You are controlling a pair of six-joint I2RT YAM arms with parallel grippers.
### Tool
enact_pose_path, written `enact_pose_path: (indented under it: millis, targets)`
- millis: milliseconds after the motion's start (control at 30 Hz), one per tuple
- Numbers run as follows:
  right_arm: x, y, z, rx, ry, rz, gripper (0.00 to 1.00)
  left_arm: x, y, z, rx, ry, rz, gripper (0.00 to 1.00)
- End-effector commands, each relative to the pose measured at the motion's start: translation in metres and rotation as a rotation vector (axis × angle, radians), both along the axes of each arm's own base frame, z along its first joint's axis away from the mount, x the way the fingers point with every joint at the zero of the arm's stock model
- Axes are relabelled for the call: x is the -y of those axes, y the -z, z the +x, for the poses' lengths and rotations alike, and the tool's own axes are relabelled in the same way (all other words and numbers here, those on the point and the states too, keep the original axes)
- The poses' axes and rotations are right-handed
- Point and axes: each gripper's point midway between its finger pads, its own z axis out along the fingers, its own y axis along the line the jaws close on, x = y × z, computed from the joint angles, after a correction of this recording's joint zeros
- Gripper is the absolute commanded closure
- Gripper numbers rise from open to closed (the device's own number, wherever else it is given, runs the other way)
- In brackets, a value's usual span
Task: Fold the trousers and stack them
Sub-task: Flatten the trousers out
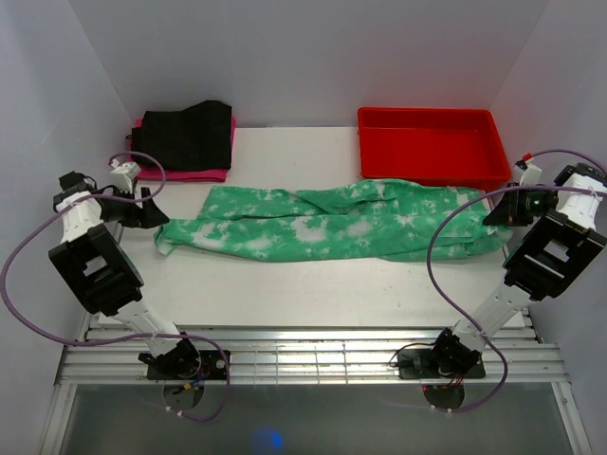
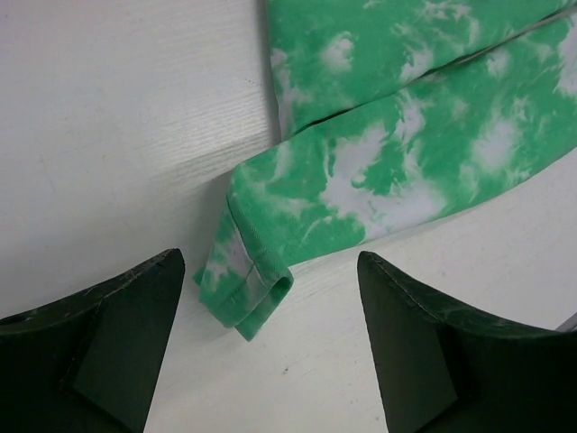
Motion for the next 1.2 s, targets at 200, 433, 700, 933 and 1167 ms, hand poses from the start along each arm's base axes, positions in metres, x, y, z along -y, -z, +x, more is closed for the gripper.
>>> enact_pose_path:
  millis: [200, 433, 700, 933, 1167]
  targets:
    - [0.001, 0.0, -0.009, -0.008, 0.012, 0.022, 0.92, -0.009, 0.028, -0.005, -0.005, 0.001, 0.181, 0.09]
    - [0.001, 0.003, -0.009, -0.007, 0.004, 0.015, 0.92, -0.007, 0.067, -0.015, -0.046, 0.017, 0.257, 0.29]
    - [0.014, -0.016, -0.007, 0.066, -0.015, -0.091, 0.92, -0.003, -0.029, -0.005, 0.079, -0.047, 0.165, 1.0]
    - [0.023, -0.031, -0.022, 0.112, -0.067, -0.202, 0.92, 0.0, -0.075, -0.04, -0.068, -0.019, 0.102, 1.0]
    - [0.045, -0.009, -0.069, 0.07, -0.169, -0.4, 0.92, -0.049, -0.031, -0.106, -0.356, -0.17, 0.121, 1.0]
